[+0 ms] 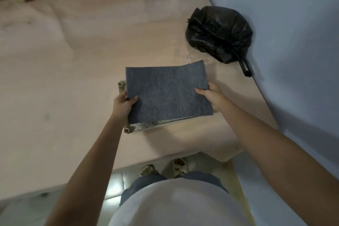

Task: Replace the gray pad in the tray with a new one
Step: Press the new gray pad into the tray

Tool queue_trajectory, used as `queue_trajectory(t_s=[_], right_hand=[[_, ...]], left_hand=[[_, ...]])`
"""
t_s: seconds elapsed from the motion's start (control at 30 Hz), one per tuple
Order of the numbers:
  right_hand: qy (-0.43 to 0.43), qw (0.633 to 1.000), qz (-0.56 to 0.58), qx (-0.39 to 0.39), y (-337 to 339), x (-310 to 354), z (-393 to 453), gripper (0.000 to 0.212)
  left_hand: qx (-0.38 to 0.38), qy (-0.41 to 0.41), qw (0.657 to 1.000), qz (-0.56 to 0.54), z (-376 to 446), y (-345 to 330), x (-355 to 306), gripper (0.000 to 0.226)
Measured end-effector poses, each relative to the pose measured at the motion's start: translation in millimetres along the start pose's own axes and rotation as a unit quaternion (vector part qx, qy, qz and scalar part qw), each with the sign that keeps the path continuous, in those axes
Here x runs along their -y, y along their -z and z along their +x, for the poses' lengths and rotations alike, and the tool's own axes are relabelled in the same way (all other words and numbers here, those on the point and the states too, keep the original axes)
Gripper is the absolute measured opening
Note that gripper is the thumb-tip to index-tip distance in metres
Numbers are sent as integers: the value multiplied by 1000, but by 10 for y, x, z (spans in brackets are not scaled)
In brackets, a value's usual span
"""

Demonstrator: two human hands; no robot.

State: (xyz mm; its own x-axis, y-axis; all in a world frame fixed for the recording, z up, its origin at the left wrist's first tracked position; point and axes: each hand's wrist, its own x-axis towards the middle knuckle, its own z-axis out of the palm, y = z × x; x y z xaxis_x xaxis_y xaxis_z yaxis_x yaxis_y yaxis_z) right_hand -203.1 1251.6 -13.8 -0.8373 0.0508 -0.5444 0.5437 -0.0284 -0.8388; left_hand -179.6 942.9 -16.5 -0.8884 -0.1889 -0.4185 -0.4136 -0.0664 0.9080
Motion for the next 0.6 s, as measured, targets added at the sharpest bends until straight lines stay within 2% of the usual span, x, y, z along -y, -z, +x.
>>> queue_trajectory(t_s=[0.2, 0.4, 0.6], right_hand=[[-9, 999, -35, 26, -93, 5, 133, 45], [-4, 998, -51, 35, -92, 5, 114, 37], [55, 985, -163, 0, -222, -1, 90, 34]], left_hand=[[-62, 25, 998, 11, -95, 36, 102, 21], [-71, 35, 996, 27, -107, 21, 110, 22], [-75, -2, 991, 106, -117, 11, 120, 24]])
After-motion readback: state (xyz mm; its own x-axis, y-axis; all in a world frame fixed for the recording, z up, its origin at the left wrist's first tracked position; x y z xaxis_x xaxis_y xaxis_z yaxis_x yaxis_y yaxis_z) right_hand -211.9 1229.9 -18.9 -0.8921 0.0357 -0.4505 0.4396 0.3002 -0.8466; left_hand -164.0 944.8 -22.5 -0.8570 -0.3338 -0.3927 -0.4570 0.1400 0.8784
